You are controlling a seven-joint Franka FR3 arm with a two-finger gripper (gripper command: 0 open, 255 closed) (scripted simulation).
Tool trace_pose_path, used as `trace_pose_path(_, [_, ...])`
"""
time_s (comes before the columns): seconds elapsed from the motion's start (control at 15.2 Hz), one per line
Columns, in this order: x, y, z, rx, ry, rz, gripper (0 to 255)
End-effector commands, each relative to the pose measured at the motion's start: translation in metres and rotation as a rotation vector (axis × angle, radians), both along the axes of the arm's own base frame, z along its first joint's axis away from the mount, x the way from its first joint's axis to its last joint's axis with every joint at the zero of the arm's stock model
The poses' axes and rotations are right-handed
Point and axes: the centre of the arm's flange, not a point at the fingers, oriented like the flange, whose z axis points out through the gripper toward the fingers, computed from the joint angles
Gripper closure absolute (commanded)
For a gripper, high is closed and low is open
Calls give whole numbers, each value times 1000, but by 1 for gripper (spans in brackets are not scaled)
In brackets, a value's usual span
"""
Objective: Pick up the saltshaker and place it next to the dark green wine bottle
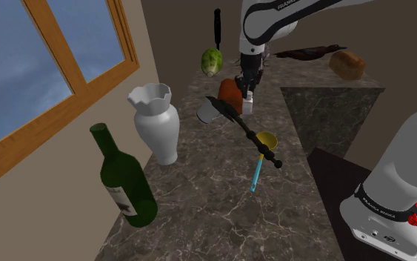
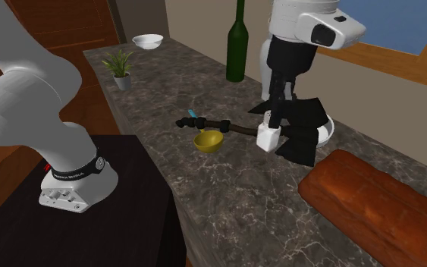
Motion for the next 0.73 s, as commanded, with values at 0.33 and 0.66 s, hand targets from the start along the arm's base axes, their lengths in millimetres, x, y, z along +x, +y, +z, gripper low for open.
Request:
trace_pose_path(0.33, [0,0,37,0,1,0,255])
trace_pose_path(0.66, [0,0,63,0,1,0,255])
